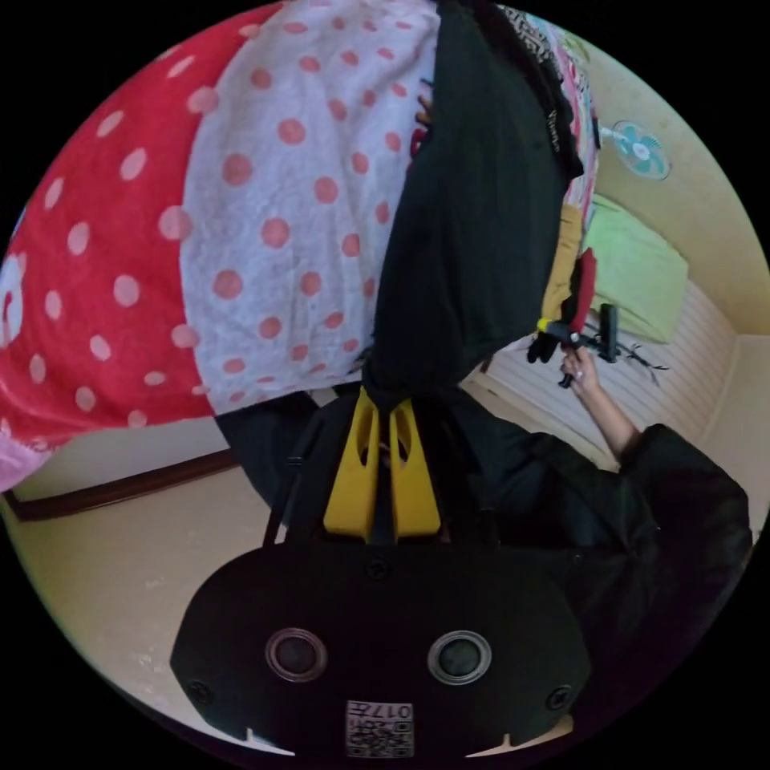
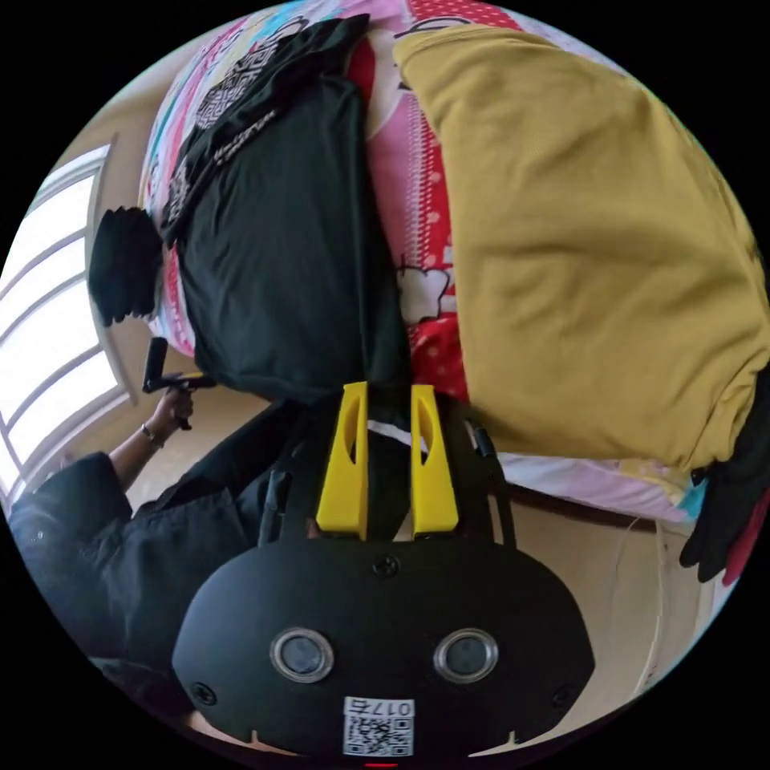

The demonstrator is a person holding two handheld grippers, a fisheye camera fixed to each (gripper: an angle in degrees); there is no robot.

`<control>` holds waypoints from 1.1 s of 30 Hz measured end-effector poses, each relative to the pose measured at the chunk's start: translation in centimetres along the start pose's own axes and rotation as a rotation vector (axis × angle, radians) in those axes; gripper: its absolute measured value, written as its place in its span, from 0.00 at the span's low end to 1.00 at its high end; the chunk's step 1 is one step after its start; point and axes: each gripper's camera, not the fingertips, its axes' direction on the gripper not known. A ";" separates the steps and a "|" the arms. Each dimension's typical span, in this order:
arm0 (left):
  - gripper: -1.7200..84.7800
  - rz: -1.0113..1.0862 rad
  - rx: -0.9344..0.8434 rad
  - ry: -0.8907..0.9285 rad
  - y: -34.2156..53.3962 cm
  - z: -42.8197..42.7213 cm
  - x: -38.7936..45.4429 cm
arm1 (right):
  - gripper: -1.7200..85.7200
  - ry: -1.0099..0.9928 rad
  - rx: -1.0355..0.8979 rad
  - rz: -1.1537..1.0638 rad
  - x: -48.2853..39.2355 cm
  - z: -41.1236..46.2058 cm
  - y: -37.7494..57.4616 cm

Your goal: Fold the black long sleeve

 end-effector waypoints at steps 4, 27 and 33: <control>0.01 0.002 0.053 0.074 4.2 -4.3 1.4 | 0.07 -0.026 0.021 -0.014 0.5 -2.3 1.8; 0.16 -0.096 0.642 0.454 -7.7 -25.0 12.0 | 0.06 -0.355 0.483 0.119 0.9 -22.4 -18.5; 0.19 -0.271 0.615 0.086 -6.4 -18.8 12.7 | 0.04 0.074 0.361 -0.135 -6.8 -16.6 -21.9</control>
